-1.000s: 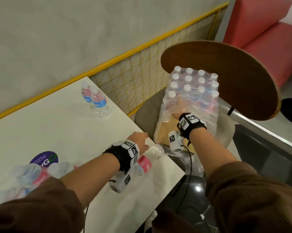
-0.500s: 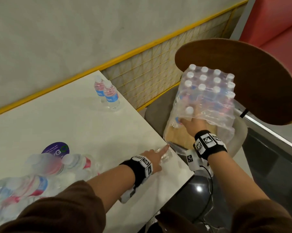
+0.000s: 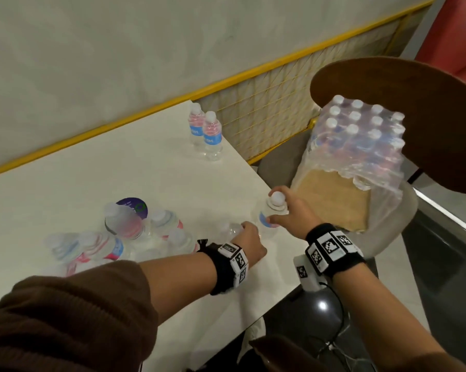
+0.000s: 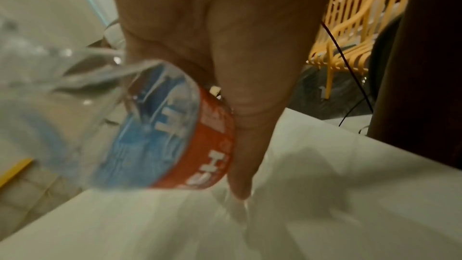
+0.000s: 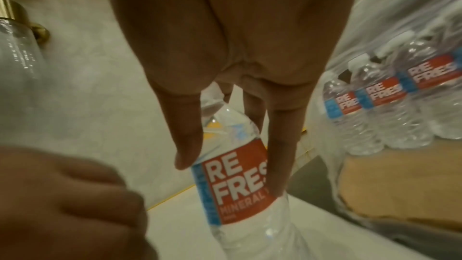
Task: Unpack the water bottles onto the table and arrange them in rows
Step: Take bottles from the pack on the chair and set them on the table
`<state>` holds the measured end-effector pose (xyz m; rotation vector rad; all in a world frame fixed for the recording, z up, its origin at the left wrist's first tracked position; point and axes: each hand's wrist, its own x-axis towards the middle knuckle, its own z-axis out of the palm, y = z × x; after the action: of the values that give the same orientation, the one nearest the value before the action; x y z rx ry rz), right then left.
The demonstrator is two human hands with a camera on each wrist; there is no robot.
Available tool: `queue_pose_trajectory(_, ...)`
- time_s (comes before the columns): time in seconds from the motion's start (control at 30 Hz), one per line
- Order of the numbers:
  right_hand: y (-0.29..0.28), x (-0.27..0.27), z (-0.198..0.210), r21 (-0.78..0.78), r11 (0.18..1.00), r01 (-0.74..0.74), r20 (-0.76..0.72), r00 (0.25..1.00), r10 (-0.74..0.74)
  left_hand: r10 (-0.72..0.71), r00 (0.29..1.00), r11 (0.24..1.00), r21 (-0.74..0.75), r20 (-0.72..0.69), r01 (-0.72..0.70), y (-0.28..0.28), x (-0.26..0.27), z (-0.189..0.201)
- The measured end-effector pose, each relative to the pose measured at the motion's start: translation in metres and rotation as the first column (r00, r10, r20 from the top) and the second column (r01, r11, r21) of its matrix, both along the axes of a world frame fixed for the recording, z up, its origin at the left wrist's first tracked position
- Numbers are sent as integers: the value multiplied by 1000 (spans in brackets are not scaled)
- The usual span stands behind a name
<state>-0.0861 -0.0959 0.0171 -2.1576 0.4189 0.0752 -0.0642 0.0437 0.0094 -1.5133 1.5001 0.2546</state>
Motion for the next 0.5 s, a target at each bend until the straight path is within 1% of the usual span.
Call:
queue_pose_trajectory(0.03, 11, 2, -1, 23, 1000, -8, 8, 1000, 7, -76, 995, 996, 59, 62, 73, 5, -1, -1)
queue_pose_trajectory(0.07, 19, 4, -2, 47, 999, -11, 16, 1000, 10, -123, 985, 987, 114, 118, 110, 11, -2, -2)
queue_pose_trajectory(0.1, 29, 7, -2, 60, 998, -14, 27, 1000, 13, -130, 979, 982, 156, 159, 106, 18, -2, -3)
queue_pose_trajectory(0.2, 54, 16, 1, 72, 995, -63, 44, 997, 60, -31, 974, 978, 209, 227, -18, 36, 3, -2)
queue_pose_trajectory(0.33, 81, 31, 0, 106, 985, -139, 27, 990, 137, 141, 939, 960, 189, 313, -207, 50, 15, 0)
queue_pose_trajectory(0.4, 87, 36, 1, 105, 983, -153, 10, 988, 153, 221, 925, 947, 158, 309, -279, 53, 16, 3)
queue_pose_trajectory(0.5, 88, 38, 4, 106, 980, -171, -15, 985, 173, 275, 930, 943, 121, 243, -310, 54, 8, 18)
